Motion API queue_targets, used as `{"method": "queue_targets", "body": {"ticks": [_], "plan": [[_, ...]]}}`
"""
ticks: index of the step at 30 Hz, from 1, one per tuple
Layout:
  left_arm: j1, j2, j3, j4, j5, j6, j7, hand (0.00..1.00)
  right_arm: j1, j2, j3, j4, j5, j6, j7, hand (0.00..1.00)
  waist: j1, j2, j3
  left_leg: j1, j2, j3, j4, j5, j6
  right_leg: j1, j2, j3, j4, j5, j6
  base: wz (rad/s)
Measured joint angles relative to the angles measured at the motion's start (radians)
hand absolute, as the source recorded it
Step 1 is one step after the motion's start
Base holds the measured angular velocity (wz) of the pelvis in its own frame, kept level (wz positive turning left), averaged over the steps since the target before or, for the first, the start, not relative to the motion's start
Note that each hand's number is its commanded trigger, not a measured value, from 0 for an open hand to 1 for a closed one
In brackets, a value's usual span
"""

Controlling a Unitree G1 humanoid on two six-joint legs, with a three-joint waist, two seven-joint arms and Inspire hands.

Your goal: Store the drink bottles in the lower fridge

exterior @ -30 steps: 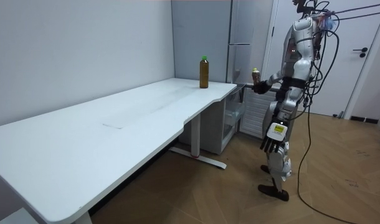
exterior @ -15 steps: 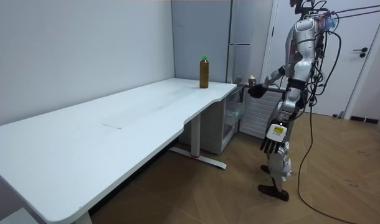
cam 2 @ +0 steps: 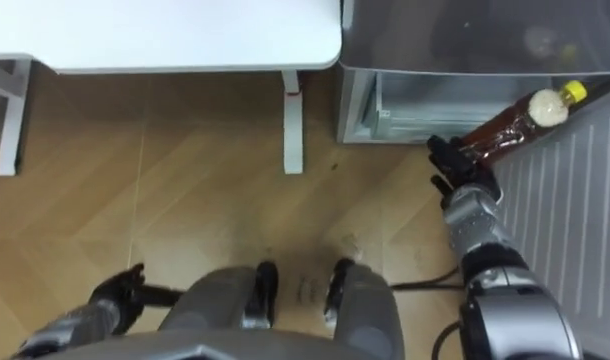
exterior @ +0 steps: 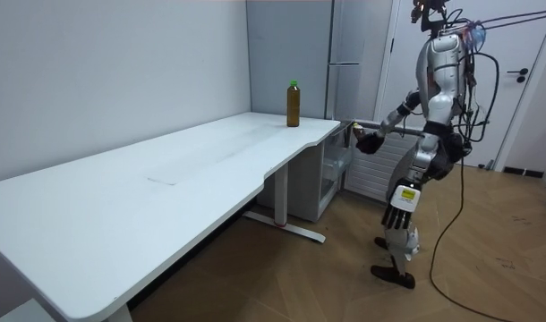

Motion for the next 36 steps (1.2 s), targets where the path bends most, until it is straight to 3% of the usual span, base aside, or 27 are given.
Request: {"method": "queue_targets", "body": {"ticks": [11, 16, 20, 28, 31, 36], "plan": [[-0.061, -0.012, -0.073, 0.001, -0.039, -0.011, 0.054, 0.0, -0.057, -0.024, 0.013, 0.019, 0.009, 0.013, 0.034, 1.0, 0.033, -0.004, 0.0059, -0.178, 0.0, 0.012, 0.093, -0.005, -0.004, -0.179, -0.001, 0.031, 0.081, 0.019, 0.001, -0.03], [-0.079, -0.006, -0.086, 0.001, -0.039, -0.011, 0.068, 0.0, -0.168, -0.067, 0.014, 0.019, 0.156, 0.035, 0.035, 1.0, 0.031, -0.014, 0.0113, -0.238, -0.001, 0.02, 0.101, 0.008, -0.001, -0.242, -0.004, 0.028, 0.092, 0.032, -0.016, 0.0], [-0.079, -0.002, -0.104, -0.001, -0.043, -0.008, 0.076, 0.0, -0.201, -0.081, 0.015, 0.019, 0.201, 0.036, 0.052, 1.0, 0.03, -0.016, 0.0107, -0.267, 0.002, 0.009, 0.115, 0.006, -0.004, -0.259, 0.004, 0.022, 0.093, 0.034, -0.021, 0.07], [-0.077, 0.006, -0.134, 0.001, -0.079, -0.006, 0.097, 0.0, -0.264, -0.085, 0.022, 0.014, 0.2, 0.066, 0.066, 1.0, 0.019, -0.023, 0.0087, -0.279, 0.001, 0.01, 0.107, 0.004, 0.0, -0.271, -0.005, 0.014, 0.088, 0.035, -0.022, 0.0], [-0.077, 0.006, -0.135, 0.001, -0.079, -0.012, 0.096, 0.0, -0.304, -0.104, 0.025, 0.011, 0.222, 0.077, 0.071, 1.0, 0.015, -0.031, 0.0091, -0.273, 0.0, 0.012, 0.103, 0.005, 0.002, -0.269, -0.011, 0.014, 0.09, 0.034, -0.021, 0.0], [-0.076, 0.008, -0.143, 0.0, -0.079, -0.012, 0.096, 0.0, -0.305, -0.106, 0.031, 0.011, 0.237, 0.097, 0.07, 1.0, 0.014, -0.035, 0.01, -0.268, -0.002, 0.013, 0.104, 0.006, 0.003, -0.264, -0.014, 0.013, 0.091, 0.033, -0.019, 0.0]]}}
